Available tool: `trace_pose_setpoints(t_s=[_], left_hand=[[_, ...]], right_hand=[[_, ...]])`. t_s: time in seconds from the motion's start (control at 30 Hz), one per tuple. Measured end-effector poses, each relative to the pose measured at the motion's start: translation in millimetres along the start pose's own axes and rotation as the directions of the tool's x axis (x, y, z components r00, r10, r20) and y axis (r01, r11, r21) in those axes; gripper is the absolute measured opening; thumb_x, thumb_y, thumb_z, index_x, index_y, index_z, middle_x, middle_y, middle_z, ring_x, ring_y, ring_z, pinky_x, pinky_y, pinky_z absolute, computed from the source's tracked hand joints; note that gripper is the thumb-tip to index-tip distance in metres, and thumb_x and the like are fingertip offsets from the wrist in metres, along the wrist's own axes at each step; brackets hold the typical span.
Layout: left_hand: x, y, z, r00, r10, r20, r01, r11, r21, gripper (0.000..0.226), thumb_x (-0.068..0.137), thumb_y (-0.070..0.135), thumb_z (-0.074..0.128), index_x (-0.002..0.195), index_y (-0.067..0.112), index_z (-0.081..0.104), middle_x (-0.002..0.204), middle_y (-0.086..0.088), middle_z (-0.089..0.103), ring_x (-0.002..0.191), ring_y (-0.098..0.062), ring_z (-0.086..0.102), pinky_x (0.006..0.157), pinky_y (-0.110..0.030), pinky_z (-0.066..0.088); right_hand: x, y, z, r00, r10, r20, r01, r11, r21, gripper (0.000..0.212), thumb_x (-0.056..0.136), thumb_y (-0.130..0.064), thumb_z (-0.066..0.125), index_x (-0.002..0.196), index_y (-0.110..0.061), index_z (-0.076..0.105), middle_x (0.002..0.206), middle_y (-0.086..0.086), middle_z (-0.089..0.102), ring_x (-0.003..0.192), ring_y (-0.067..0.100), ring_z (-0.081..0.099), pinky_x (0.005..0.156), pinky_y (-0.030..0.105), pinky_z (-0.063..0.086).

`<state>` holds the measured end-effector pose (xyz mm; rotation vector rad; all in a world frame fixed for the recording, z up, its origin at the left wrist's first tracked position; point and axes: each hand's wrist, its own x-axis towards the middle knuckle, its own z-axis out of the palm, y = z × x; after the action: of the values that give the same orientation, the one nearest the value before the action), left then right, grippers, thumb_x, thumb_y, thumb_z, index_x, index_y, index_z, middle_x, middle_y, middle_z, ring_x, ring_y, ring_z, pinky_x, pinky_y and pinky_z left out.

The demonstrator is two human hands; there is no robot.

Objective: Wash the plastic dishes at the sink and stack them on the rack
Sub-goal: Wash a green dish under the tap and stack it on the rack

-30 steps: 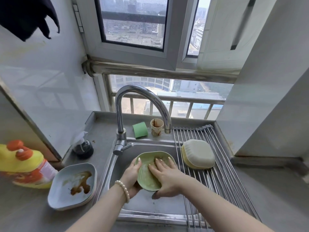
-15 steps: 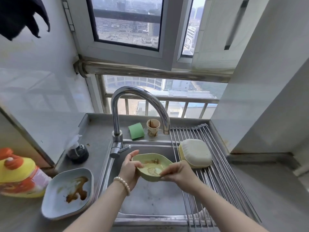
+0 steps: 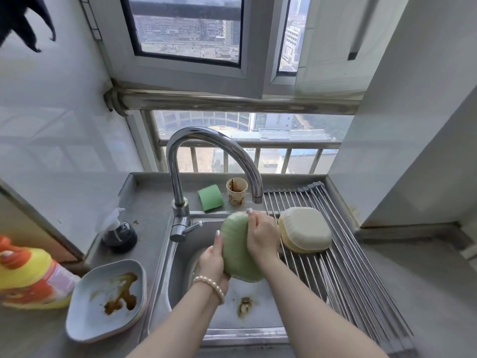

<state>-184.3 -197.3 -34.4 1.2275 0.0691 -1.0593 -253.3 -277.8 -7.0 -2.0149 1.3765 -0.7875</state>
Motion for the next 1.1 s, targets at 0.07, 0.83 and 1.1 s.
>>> trace_pose_setpoints(t_s=[0.07,0.83,1.1], left_hand=[[-1,7,3,0.997,-0.072,-0.022,0.069,0.994,-0.084,0.039,0.096,0.040,0.052,0.097,0.003,0.064,0.088,-0.013,0.069,0.080,-0.027,0.065,0.076,-0.041,0.054],[37,33,-21,0.961,-0.116,-0.252,0.110,0.993,-0.039,0.028,0.097,0.030,0.047,0.089,0.007,0.060,0.092,-0.013,0.065,0.082,-0.029,0.063,0.088,-0.049,0.052],[33,39,-8,0.974,0.050,-0.220,0.043,0.915,0.402,0.035,0.088,0.033,0.058,0.083,0.000,0.067,0.098,-0.023,0.069,0.096,-0.036,0.065,0.092,-0.049,0.050]], right_hand=[[-15,-13,17,0.973,-0.190,0.127,0.213,0.956,-0.200,0.071,0.095,-0.058,0.006,0.138,-0.020,0.047,0.145,0.000,0.044,0.137,0.019,0.034,0.118,0.036,0.014],[-33,36,-15,0.711,-0.563,0.421,0.689,0.678,-0.256,0.065,0.099,-0.057,0.020,0.151,-0.018,0.023,0.158,0.003,0.017,0.146,0.021,0.011,0.115,0.041,0.015],[-1,-28,-8,0.846,-0.324,0.425,0.486,0.795,-0.363,0.067,0.086,-0.061,0.010,0.123,-0.023,0.050,0.122,0.006,0.048,0.112,0.025,0.043,0.092,0.040,0.037]])
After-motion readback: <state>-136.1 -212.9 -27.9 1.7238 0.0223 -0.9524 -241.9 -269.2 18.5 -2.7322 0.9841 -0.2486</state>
